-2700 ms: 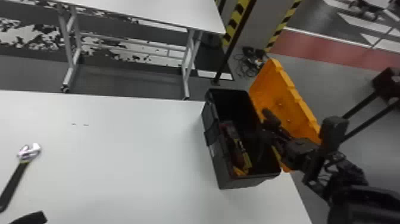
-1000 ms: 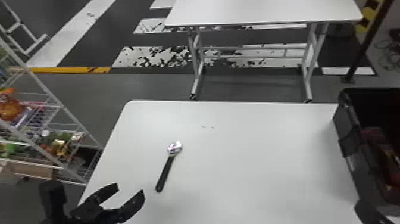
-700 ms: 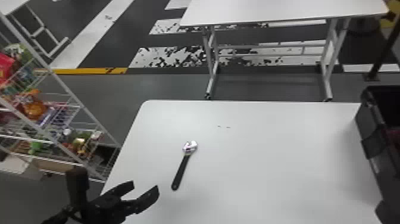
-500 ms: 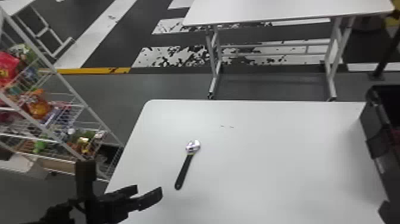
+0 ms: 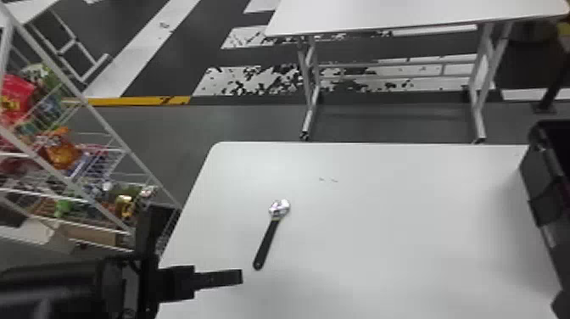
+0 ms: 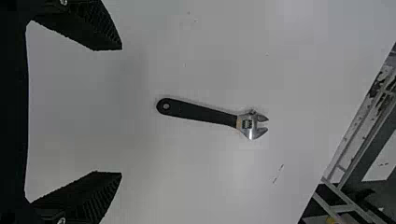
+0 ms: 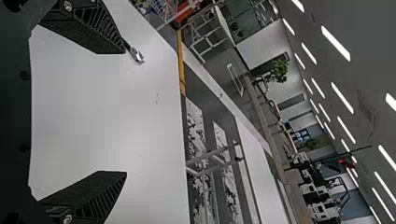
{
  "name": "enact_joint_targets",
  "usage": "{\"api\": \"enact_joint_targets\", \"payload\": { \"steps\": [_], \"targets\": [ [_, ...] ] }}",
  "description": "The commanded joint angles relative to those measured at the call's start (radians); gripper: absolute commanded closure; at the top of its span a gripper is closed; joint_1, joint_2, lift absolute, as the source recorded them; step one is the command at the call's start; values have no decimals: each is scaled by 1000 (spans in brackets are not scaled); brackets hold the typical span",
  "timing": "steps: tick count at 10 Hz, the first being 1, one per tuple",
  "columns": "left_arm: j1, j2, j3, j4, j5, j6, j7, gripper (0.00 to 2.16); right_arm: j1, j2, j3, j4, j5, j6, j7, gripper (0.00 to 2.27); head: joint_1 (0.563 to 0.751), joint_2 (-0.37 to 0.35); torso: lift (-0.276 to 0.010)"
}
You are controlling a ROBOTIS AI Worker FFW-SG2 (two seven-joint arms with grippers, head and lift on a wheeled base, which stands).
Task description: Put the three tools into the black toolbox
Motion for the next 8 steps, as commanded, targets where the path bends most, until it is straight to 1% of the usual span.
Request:
{"api": "enact_joint_targets", "payload": {
  "steps": [1, 2, 3, 4, 5, 6, 7, 8],
  "targets": [
    [-68, 14, -40, 70, -48, 56, -19, 39, 1, 0, 0, -1, -1, -3, 4, 76, 695, 270, -51],
    [-94, 19, -67, 98, -84, 56, -35, 39, 3, 0, -2, -1, -3, -3, 12, 76, 695, 265, -51],
    [-134, 23, -106, 133, -134, 53, -41, 39, 4, 0, -3, -1, -4, -6, 14, 76, 695, 262, -51],
    [-175, 39, -130, 177, -142, 53, -44, 39, 8, 0, -8, -2, -10, -9, 18, 76, 695, 259, -51],
    [-212, 48, -144, 204, -151, 56, -48, 56, 12, 2, -14, -2, -16, -9, 21, 76, 695, 255, -51],
    [-252, 65, -169, 220, -162, 61, -51, 80, 15, 5, -14, -2, -16, -22, 21, 80, 695, 250, -51],
    [-301, 80, -210, 254, -194, 61, -55, 80, 17, 6, -17, -1, -24, -25, 26, 80, 695, 244, -51],
    [-344, 89, -256, 288, -216, 61, -55, 76, 20, 9, -19, -1, -36, -34, 26, 80, 695, 240, -51]
  ]
}}
